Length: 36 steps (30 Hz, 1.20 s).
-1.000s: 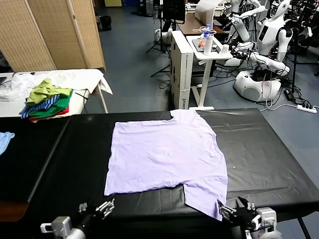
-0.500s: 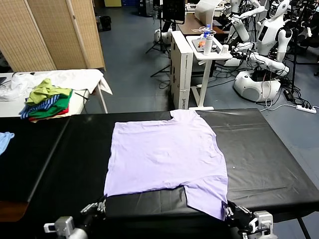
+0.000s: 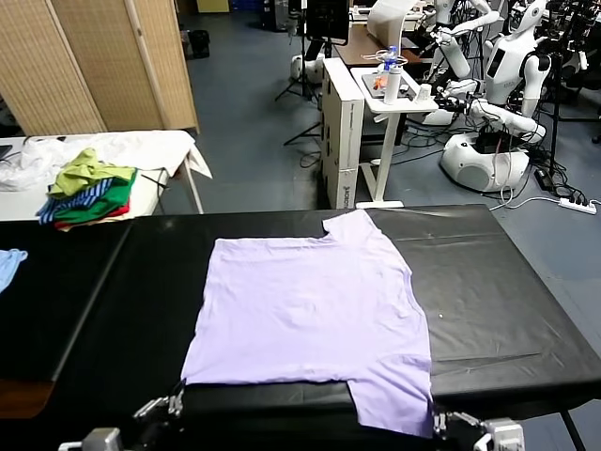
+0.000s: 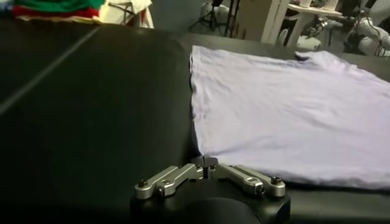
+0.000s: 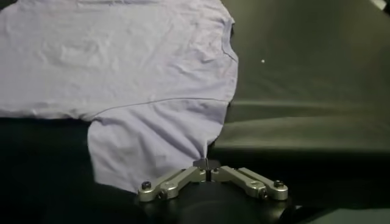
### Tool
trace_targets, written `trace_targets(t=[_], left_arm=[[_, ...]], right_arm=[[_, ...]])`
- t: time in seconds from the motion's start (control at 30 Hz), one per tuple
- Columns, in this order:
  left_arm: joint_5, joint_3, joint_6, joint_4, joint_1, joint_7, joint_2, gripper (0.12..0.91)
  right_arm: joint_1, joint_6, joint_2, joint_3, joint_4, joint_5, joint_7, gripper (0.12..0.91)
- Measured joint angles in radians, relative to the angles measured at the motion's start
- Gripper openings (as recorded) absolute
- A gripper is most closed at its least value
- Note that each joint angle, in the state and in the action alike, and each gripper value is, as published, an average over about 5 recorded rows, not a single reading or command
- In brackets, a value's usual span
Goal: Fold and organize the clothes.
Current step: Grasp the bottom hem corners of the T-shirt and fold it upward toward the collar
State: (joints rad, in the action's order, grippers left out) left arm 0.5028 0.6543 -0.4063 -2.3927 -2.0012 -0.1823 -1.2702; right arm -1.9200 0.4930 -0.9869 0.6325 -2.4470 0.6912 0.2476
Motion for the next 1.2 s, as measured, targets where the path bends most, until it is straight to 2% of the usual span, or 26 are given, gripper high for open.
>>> trace_targets(t=[0.17, 0.27, 0.57, 0.87, 1.2], left_arm=[[-0.015, -0.007, 0.059, 0.002, 0.028, 0.002, -0.022, 0.146], [-0.036, -0.016, 0.069, 0.023, 0.069, 0.006, -0.033, 0.146], [-0.099, -0.051, 0.072, 0.145, 0.253, 0.007, -0.029, 0.146], [-0.133, -0.075, 0.066, 0.245, 0.363, 0.013, 0.018, 0.146], [-0.138, -0.102, 0.059, 0.311, 0.43, 0.035, 0.085, 0.146]], right_arm=[[0.124, -0.072, 0.039, -0.025, 0.067, 0.025, -0.022, 0.14], [0.202, -0.094, 0.055, -0.051, 0.127, 0.03, -0.024, 0.14], [0.447, -0.11, 0.061, -0.137, 0.317, 0.073, -0.005, 0.14], [0.635, -0.083, 0.049, -0.264, 0.456, 0.035, -0.005, 0.14], [0.74, -0.075, 0.041, -0.358, 0.557, 0.006, -0.01, 0.14]])
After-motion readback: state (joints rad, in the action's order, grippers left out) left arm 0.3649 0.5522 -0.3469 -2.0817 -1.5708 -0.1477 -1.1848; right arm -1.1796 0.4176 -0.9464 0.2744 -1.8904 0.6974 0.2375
